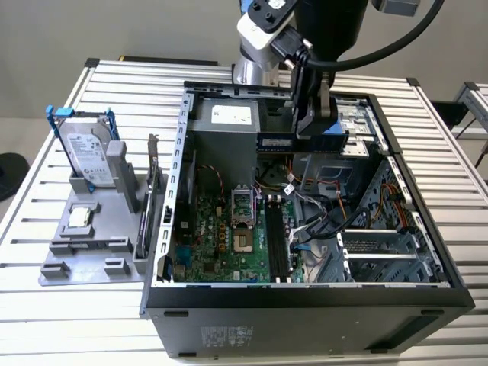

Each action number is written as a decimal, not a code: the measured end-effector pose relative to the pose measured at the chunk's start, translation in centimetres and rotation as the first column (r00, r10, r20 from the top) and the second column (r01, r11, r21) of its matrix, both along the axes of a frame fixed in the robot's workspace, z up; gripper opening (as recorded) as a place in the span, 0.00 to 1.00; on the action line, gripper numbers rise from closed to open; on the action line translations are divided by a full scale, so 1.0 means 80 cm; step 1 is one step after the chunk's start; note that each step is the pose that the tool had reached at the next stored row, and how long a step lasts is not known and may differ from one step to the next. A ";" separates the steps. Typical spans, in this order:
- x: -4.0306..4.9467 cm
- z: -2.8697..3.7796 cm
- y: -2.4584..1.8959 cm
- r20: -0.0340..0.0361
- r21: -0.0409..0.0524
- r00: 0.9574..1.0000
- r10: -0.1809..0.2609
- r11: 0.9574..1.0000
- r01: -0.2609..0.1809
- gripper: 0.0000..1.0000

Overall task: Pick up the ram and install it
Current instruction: 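Pick up the ram and move it above insertion slot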

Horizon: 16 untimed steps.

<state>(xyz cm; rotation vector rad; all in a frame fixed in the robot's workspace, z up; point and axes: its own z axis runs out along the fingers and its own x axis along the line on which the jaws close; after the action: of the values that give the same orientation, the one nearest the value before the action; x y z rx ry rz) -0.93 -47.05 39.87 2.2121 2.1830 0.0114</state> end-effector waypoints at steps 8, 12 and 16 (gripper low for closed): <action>0.003 -0.0001 0.0000 0.000 0.000 1.000 -0.030 1.000 0.030 0.00; 0.003 -0.0002 0.0003 0.000 0.000 1.000 -0.030 1.000 0.030 0.00; 0.002 -0.0001 0.0044 0.000 0.000 1.000 -0.030 1.000 0.030 0.00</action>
<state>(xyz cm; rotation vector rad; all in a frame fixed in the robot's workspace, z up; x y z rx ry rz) -0.75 -46.70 39.87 2.2446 2.1495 0.0106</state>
